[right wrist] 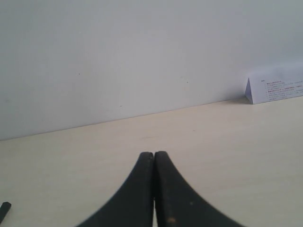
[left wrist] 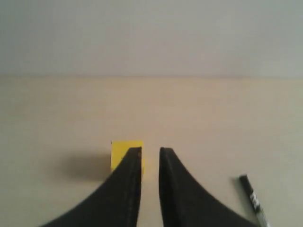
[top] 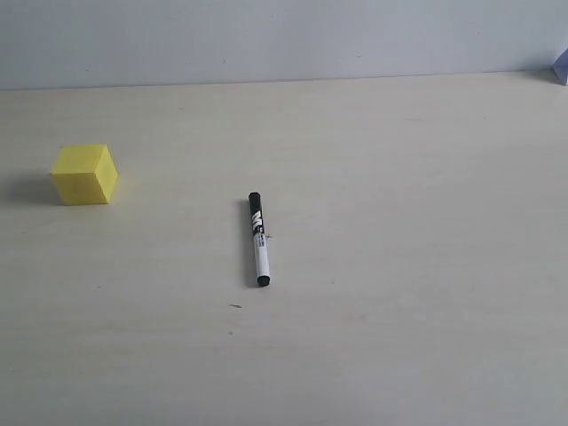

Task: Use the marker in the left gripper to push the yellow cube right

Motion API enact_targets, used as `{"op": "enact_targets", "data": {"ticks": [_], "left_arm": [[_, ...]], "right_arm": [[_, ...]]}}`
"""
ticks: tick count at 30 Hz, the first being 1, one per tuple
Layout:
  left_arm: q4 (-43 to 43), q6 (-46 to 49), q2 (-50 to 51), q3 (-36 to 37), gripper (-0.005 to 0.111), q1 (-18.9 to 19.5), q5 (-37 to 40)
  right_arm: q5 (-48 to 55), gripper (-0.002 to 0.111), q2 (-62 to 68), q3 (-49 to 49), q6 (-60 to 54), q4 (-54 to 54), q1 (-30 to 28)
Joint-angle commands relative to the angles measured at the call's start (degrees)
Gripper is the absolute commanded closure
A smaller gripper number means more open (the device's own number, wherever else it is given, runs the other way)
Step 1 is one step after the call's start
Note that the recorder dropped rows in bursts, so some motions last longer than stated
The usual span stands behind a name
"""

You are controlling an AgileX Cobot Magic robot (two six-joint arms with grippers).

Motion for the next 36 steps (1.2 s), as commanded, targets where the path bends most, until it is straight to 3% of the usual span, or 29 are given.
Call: {"op": "enact_targets", "data": {"ticks": [1, 5, 8, 10, 18, 25, 29, 36], "left_arm": [[-7.69, 4.22, 7.26, -5.94, 0.077, -0.38, 11.68], [-20.90, 5.29, 11.87, -7.63, 0.051, -0.49, 12.46], [-29.63, 8.21, 15.41, -7.73, 0.048, -1.64, 13.55], [-30.89, 7.32, 18.10, -7.73, 0.048, -3.98, 14.09], [-30.67, -1.03, 30.71, -10.68, 0.049, -14.72, 11.27], [-26.08, -7.90, 43.95, -24.03, 0.049, -23.17, 15.92], [-17.53, -18.00, 50.52, -31.81, 0.049, -25.91, 23.94], [-19.10, -20.42, 60.58, -36.89, 0.054, -27.25, 25.03]], "right_arm": [[-0.53, 0.108, -0.34, 0.23, -0.16, 0.00, -0.19], [-0.53, 0.108, -0.34, 0.23, -0.16, 0.00, -0.19], [-0.53, 0.108, -0.34, 0.23, -0.16, 0.00, -0.19], [-0.53, 0.108, -0.34, 0.23, -0.16, 0.00, -0.19], [-0.53, 0.108, -0.34, 0.23, -0.16, 0.00, -0.19], [-0.53, 0.108, -0.34, 0.23, -0.16, 0.00, -0.19], [-0.53, 0.108, -0.34, 0.23, -0.16, 0.00, -0.19], [-0.53, 0.108, -0.34, 0.23, -0.16, 0.00, -0.19]]}}
